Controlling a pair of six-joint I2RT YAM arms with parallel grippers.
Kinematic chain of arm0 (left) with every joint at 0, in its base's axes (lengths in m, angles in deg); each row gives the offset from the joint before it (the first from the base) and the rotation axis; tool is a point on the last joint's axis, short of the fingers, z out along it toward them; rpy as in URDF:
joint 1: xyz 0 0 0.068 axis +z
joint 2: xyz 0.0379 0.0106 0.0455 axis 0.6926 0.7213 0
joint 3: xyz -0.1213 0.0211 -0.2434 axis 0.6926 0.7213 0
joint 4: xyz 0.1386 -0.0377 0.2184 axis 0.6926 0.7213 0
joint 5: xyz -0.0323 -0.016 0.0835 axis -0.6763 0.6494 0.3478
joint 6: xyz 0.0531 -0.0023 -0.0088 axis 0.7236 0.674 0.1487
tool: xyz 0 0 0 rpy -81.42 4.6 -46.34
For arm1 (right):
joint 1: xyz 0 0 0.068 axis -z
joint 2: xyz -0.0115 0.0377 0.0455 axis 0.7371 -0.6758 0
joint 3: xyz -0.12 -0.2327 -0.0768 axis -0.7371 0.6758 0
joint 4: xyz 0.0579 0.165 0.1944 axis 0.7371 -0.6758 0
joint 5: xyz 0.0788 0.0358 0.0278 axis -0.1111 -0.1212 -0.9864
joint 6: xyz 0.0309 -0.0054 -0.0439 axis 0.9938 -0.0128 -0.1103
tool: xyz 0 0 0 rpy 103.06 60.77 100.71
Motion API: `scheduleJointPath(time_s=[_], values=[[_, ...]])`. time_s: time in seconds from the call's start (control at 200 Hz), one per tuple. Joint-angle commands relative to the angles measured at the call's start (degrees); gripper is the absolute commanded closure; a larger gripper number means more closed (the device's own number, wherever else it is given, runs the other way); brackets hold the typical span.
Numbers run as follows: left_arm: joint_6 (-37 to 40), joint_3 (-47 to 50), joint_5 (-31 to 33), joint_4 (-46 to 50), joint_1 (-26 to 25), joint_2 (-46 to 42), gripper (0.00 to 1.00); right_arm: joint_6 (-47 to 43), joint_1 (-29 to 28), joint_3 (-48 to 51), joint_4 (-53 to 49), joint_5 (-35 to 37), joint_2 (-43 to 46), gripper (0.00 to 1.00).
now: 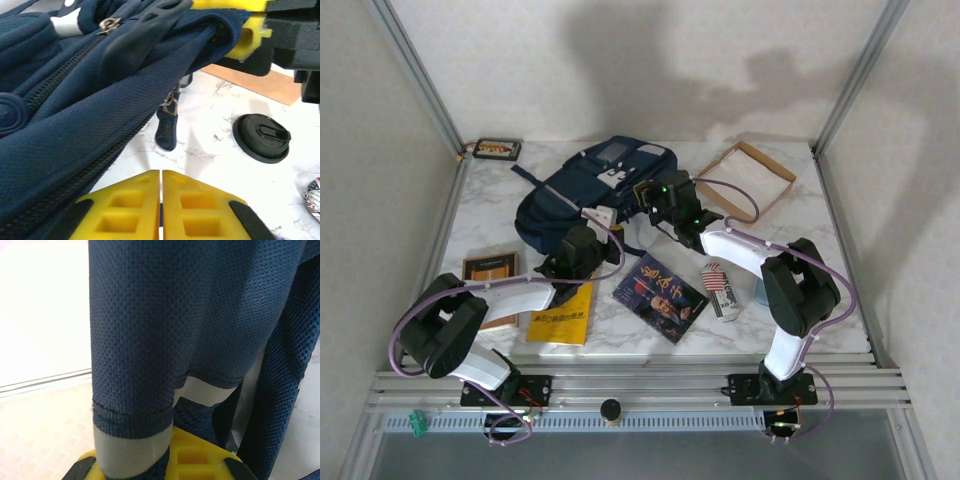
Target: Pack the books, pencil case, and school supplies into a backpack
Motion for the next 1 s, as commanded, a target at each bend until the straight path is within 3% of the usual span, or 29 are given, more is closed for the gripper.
scheduleJointPath(time_s=[0.0,0.115,0.411,0.596,0.726,0.996], values=[[-1.41,-2.39,-1.71,-1.83,0.14,1.63,0.83,0.29,-1.14,-0.84,6.31,-1.24,4.31,1.00],[-1.00,-4.94,-2.38,-1.85,0.06,3.37,0.74,0.28,-1.23,-0.67,6.13,-1.05,4.68,1.00],[-1.65,-7.58,4.09,-5.05,0.48,6.98,0.70,1.41,-1.59,0.30,6.74,-0.71,4.97,1.00],[-0.84,-10.17,3.60,-4.93,0.56,8.28,0.84,1.77,-1.68,1.12,7.00,0.21,5.36,1.00],[-1.33,-8.54,2.81,-5.12,1.11,6.81,1.00,1.87,-1.43,1.44,7.18,0.97,5.39,1.00],[-1.07,-2.52,-0.09,-2.57,2.11,1.36,1.00,1.32,0.58,0.92,7.07,0.49,5.08,1.00]])
